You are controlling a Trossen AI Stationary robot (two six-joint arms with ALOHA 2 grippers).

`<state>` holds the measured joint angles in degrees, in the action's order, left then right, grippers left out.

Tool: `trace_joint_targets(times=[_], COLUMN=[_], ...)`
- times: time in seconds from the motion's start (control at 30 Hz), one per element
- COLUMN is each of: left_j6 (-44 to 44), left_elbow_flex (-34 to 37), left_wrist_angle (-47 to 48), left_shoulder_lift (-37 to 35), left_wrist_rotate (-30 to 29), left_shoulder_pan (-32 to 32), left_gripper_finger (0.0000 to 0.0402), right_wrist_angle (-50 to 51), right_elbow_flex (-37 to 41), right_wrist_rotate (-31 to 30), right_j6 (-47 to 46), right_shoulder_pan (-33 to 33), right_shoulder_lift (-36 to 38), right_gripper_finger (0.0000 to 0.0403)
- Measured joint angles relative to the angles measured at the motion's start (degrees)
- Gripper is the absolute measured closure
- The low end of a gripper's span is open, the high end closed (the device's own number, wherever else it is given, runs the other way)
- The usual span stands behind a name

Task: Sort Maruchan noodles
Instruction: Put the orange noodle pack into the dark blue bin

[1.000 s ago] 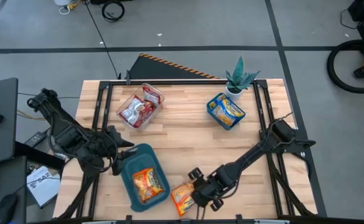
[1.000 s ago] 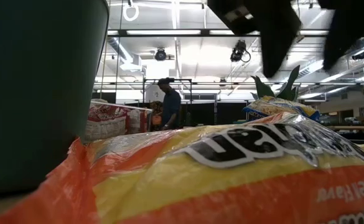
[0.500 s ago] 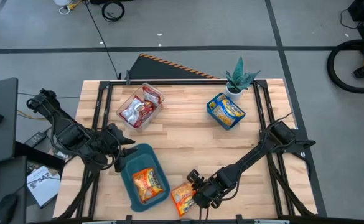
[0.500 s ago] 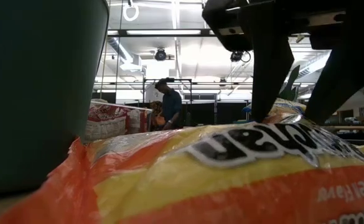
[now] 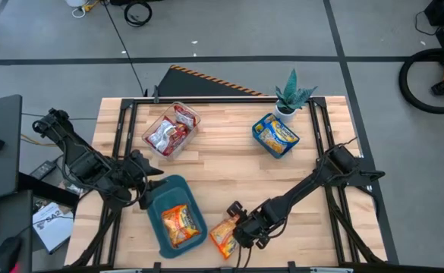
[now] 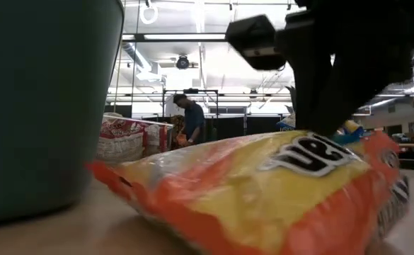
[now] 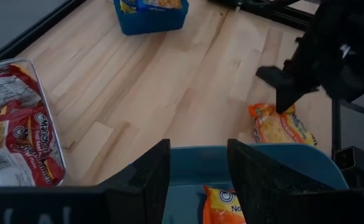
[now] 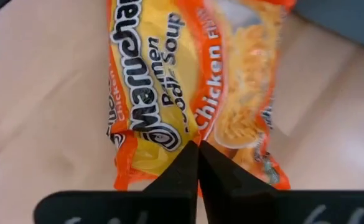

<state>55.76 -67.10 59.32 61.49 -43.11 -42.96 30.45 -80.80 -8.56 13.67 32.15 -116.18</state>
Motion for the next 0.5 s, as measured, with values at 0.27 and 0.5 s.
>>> trace_joint_targets(times=[0.27, 0.5], left_j6=[0.0, 0.0], left_elbow_flex=[0.0, 0.0], left_wrist_angle=[0.3, 0.6], left_shoulder_lift=[0.0, 0.0], left_wrist_rotate=[0.4, 0.4], left_shoulder_pan=[0.0, 0.0], left_gripper_finger=[0.0237, 0.0237], right_wrist_angle=[6.9, 5.8], right_elbow_flex=[-0.1, -0.1], right_wrist_rotate=[-6.7, -13.5], right_j6=[-1.4, -2.4], right_shoulder_pan=[-0.5, -1.7], right_shoulder_lift=[8.6, 18.7], right_gripper_finger=[0.0394, 0.0398])
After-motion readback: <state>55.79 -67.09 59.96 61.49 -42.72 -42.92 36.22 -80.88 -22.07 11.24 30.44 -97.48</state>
